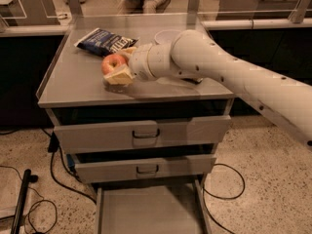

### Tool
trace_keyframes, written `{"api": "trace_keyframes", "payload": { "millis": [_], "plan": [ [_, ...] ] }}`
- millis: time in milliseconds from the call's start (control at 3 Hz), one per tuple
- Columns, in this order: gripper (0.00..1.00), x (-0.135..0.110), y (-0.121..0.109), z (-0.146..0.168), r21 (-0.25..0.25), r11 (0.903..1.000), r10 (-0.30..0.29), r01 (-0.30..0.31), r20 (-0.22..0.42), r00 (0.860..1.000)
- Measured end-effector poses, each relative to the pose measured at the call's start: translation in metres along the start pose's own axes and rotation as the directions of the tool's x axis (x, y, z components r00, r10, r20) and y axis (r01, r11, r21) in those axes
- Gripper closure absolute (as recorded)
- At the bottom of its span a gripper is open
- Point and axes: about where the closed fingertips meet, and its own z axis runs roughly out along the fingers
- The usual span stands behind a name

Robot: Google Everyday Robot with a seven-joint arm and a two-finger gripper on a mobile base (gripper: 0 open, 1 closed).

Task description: Pick apple from bottom drawer and place on counter

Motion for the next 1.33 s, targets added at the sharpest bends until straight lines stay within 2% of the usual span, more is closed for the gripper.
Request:
{"api": "trace_keyframes", "payload": {
  "millis": [333,667,1000,1333],
  "plan": [
    [1.00,0.0071,-0.0120,-0.0012,0.035,0.9992,0.021,-0.021,-0.008,1.000],
    [1.00,0.0073,-0.0122,-0.0012,0.036,0.9991,0.022,-0.022,-0.008,1.000],
    [0.82,0.0072,-0.0122,-0.0012,0.036,0.9991,0.022,-0.022,-0.008,1.000],
    [0.58,0.0072,-0.0122,-0.0012,0.036,0.9991,0.022,-0.022,-0.008,1.000]
  ]
}}
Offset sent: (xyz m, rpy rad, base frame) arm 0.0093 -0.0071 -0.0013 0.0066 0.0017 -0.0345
